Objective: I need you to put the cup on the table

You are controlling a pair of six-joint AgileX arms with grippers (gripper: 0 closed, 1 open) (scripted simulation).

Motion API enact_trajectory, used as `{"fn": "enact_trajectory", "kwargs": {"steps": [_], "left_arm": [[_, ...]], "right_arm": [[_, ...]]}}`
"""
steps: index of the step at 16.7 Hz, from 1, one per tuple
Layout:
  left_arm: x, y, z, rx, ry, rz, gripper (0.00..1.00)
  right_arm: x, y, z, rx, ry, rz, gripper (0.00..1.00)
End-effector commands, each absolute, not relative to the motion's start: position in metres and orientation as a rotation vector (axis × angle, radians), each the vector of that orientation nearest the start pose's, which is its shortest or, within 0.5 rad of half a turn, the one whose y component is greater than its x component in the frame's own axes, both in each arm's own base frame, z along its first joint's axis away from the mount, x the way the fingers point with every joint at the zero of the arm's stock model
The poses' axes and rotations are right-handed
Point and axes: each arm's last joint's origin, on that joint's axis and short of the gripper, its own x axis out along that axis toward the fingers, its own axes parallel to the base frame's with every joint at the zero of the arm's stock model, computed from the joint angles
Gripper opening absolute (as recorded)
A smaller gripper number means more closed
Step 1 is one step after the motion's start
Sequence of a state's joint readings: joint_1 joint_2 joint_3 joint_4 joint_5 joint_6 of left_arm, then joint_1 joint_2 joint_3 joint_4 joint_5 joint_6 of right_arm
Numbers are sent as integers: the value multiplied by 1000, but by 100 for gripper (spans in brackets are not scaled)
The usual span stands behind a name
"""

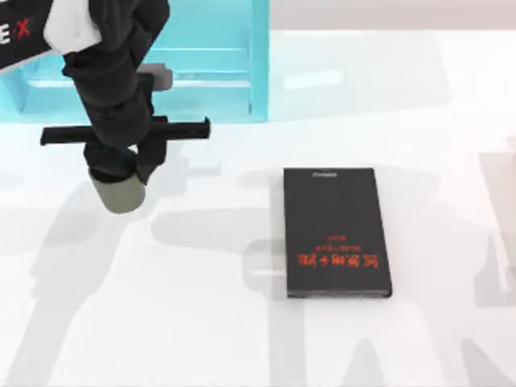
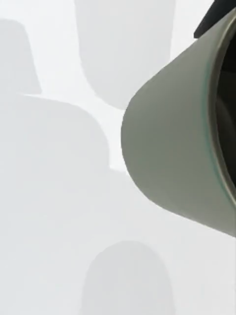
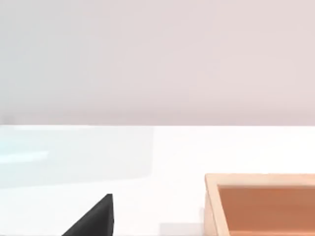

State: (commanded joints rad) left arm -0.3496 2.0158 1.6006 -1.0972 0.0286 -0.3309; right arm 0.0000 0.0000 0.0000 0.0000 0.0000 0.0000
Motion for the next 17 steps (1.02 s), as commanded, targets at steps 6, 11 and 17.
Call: {"fn": "enact_trajectory", "kwargs": {"steps": [6,11,17], "left_arm": [[370,-130,182,-24,1529,-45,0],[370,-130,182,-24,1529,-45,38],[370,-130,182,-24,1529,-45,83]], "right_arm": [[106,-1,160,0,0,0,100],[106,-1,160,0,0,0,100],[106,-1,160,0,0,0,100]]}}
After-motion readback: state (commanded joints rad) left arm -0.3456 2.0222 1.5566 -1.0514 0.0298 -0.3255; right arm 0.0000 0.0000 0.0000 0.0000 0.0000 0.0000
